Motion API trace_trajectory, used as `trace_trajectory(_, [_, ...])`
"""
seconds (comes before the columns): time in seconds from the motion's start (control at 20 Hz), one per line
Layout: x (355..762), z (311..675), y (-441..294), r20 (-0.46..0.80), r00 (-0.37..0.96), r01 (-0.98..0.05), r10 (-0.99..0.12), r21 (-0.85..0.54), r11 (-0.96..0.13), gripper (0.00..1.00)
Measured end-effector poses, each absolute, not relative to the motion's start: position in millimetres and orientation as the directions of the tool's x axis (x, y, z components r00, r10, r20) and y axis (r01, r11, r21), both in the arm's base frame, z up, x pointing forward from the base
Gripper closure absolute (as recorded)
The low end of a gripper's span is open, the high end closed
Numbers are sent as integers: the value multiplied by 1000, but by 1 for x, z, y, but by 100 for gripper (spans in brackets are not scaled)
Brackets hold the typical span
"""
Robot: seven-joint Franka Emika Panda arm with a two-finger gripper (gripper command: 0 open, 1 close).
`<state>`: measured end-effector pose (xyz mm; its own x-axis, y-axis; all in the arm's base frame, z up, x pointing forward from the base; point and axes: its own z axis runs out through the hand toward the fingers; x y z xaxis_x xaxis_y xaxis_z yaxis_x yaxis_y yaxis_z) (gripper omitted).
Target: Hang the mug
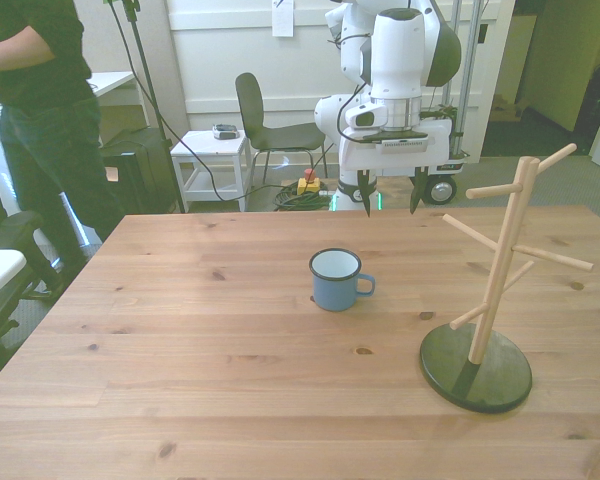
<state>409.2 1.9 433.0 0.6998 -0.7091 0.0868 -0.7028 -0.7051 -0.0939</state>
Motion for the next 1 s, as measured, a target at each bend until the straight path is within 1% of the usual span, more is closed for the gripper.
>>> trace_trajectory(0.2, [410,433,-5,78,690,-712,-719,-102,-695,0])
trace_trajectory(0.35, [411,440,-26,90,681,-720,-726,-98,-687,0])
trace_trajectory(0.5, [412,456,-58,110,687,-716,-718,-64,-695,0])
trace_trajectory(0.7, [415,490,-103,161,700,-701,-696,-36,-713,0])
trace_trajectory(0.85, [426,501,-138,178,716,-681,-675,-35,-732,0])
trace_trajectory(1.0, [448,496,-167,172,729,-669,-662,-24,-743,0])
